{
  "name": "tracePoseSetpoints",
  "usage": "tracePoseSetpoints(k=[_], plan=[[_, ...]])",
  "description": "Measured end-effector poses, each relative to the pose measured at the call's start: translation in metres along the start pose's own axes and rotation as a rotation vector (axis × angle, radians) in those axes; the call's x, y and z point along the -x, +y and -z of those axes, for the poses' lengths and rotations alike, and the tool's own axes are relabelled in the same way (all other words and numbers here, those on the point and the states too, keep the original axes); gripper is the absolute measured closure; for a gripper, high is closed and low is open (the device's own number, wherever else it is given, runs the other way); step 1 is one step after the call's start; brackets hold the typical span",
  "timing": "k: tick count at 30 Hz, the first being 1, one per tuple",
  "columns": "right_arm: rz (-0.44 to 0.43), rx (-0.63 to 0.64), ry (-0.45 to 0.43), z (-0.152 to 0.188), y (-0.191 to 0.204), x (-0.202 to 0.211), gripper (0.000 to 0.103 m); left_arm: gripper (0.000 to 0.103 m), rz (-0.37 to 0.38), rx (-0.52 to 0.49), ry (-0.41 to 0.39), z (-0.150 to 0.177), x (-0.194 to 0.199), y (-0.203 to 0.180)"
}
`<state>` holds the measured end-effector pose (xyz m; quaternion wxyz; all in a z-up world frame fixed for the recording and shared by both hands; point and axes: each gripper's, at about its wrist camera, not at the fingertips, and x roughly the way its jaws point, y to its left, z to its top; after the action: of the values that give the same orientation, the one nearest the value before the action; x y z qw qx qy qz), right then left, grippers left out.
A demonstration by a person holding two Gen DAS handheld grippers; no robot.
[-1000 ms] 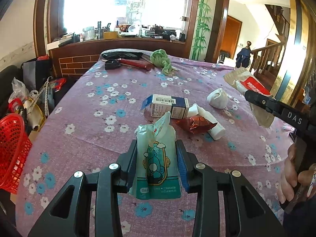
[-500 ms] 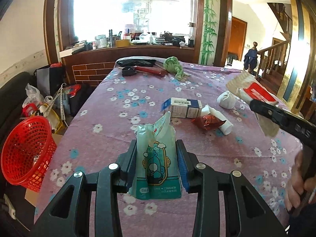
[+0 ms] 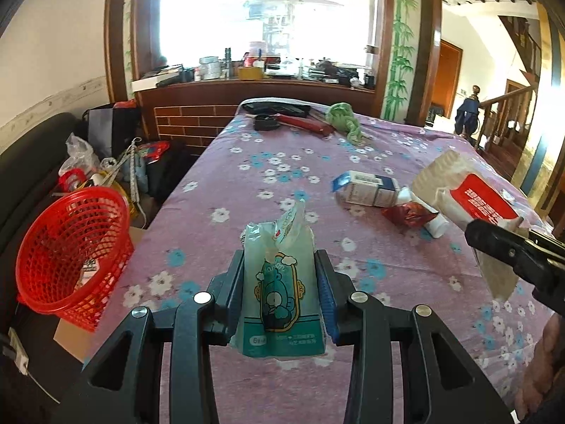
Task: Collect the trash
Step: 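Lift the wipes pack and white-and-red bag and carry them toward the red basket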
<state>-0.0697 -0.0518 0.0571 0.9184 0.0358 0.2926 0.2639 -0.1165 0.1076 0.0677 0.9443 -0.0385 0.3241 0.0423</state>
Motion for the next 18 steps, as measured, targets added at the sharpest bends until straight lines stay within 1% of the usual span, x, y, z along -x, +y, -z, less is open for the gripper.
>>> tracePoseSetpoints(k=[6,18], plan=[[-0.013,0.028,0.02,0.002,0.016,-0.005,0.058,0.067,-0.039,0.018,-0.009,0.003,0.003,0.018],[-0.035,0.066,0.052,0.001,0.04,-0.018,0.058,0.067,-0.065,0.033,-0.019,0.008,0.008,0.035]])
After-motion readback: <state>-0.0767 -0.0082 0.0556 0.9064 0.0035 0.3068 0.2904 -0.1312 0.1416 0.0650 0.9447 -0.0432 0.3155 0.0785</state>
